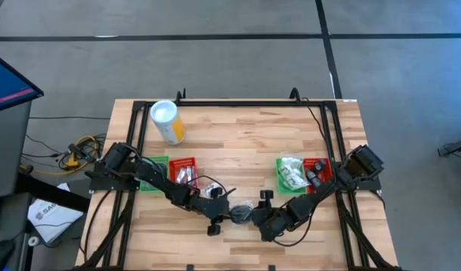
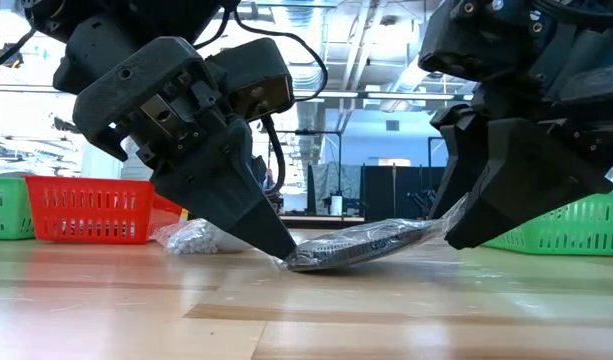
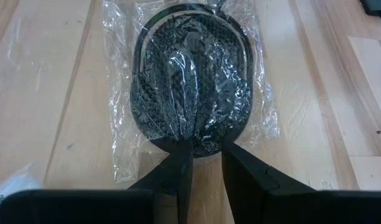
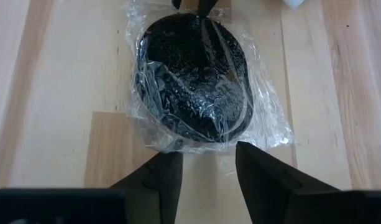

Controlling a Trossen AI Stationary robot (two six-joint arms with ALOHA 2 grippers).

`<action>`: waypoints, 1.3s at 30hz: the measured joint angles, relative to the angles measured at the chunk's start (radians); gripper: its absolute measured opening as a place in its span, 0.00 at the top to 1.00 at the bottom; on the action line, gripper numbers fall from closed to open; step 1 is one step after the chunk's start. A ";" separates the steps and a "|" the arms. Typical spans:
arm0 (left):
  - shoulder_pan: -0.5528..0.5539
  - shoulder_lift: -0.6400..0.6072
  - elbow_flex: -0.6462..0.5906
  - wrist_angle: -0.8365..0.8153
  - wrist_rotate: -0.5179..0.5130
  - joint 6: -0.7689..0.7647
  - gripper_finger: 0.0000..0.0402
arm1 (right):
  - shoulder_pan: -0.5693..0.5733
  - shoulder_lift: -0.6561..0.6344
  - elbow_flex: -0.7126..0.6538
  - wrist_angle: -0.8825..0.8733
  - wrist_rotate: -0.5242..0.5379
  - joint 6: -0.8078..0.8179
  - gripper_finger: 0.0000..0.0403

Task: Pick & Place Travel size toiletries
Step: Put the black hair brush into the left green bin

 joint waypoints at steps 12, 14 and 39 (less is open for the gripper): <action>0.000 0.000 0.000 0.000 0.000 0.000 0.80 | 0.014 -0.001 0.054 -0.004 -0.004 -0.049 0.66; 0.000 0.000 0.000 0.000 0.000 -0.010 0.80 | 0.019 -0.001 0.054 -0.005 -0.004 -0.049 0.66; 0.002 -0.021 -0.001 -0.001 -0.006 0.045 0.80 | 0.034 -0.001 0.054 -0.005 -0.027 -0.041 1.00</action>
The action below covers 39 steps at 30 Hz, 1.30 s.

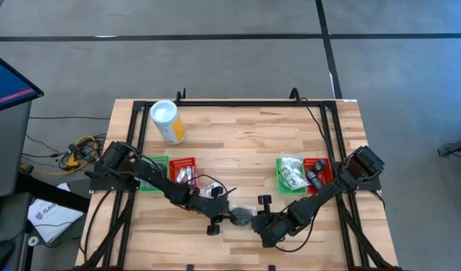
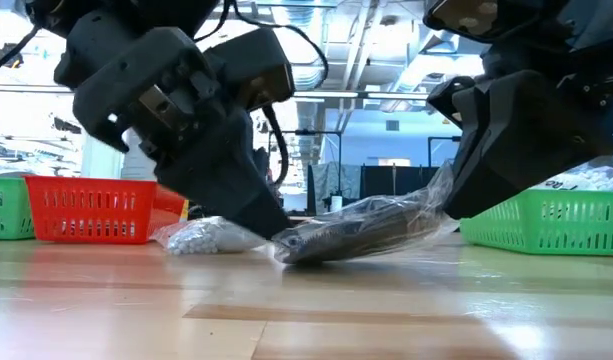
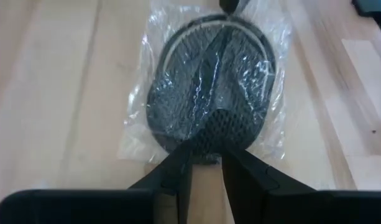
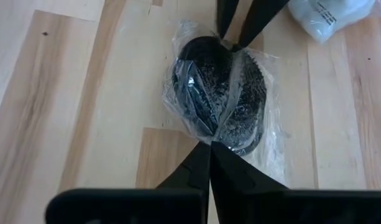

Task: Pick & Place Travel size toiletries
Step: Put the black hair brush into the left green bin

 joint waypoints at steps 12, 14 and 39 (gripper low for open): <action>0.000 -0.164 0.001 -0.030 -0.086 0.147 0.80 | 0.000 -0.098 0.000 -0.057 0.024 -0.006 1.00; 0.001 -0.177 0.000 -0.030 -0.086 0.169 0.80 | 0.000 -0.119 0.000 -0.072 0.027 -0.008 1.00; 0.001 -0.503 0.000 -0.151 -0.259 0.413 0.80 | -0.137 -0.387 -0.001 -0.123 0.101 -0.107 1.00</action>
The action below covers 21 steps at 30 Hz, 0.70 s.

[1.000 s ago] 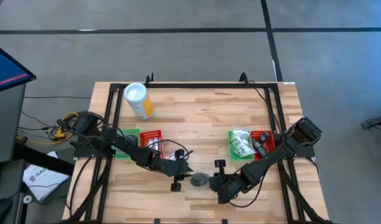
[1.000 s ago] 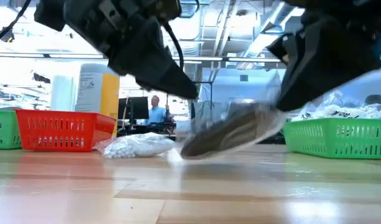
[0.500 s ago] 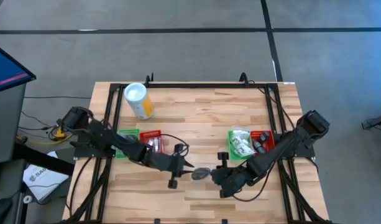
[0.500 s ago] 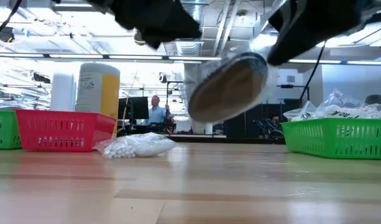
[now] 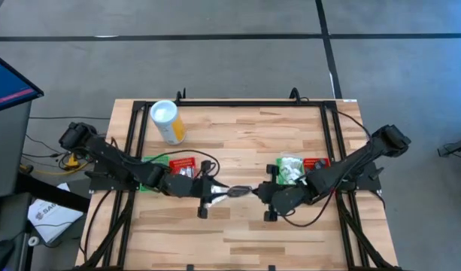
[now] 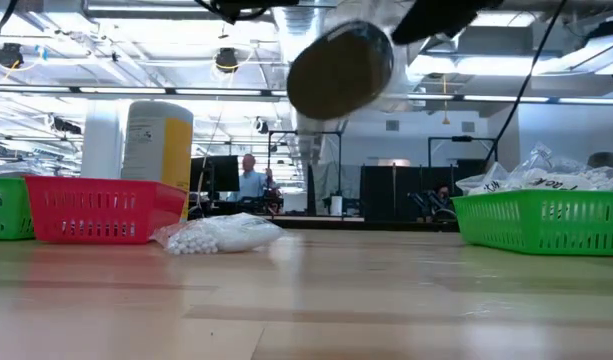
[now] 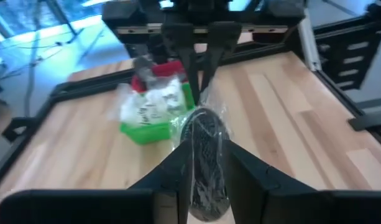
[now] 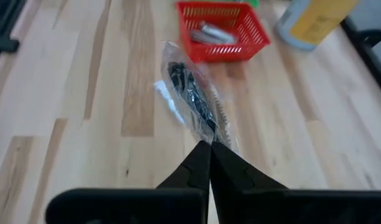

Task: Pick & Place Travel size toiletries
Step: Put the black hair brush into the left green bin

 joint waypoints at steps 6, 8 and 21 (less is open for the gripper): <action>0.000 -0.047 0.000 -0.014 -0.033 0.055 0.80 | -0.041 -0.055 0.000 0.047 0.000 -0.055 1.00; 0.000 -0.054 0.000 -0.014 -0.051 0.081 0.80 | -0.055 -0.069 0.000 0.060 0.000 -0.065 1.00; 0.016 -0.107 0.000 -0.014 -0.092 0.138 0.80 | -0.109 -0.106 0.000 0.096 -0.003 -0.121 1.00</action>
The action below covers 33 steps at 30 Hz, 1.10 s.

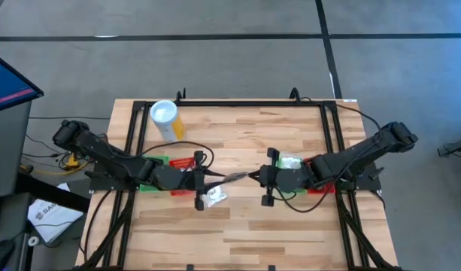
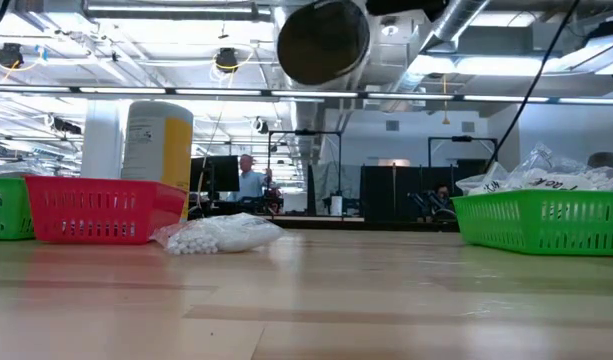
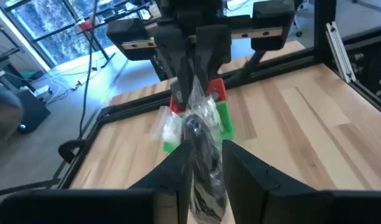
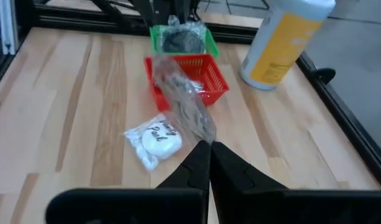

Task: Pick & Place Travel size toiletries
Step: Put the black hair brush into the left green bin

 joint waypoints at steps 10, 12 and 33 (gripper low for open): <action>0.013 -0.024 0.000 0.001 0.001 0.000 0.80 | -0.033 -0.009 0.000 0.044 0.000 -0.027 1.00; 0.013 -0.024 0.000 0.000 0.001 0.000 0.80 | -0.033 -0.009 0.000 0.054 0.000 -0.038 1.00; 0.013 -0.024 0.000 0.001 0.002 -0.011 0.71 | -0.044 -0.009 0.050 0.081 0.000 -0.094 1.00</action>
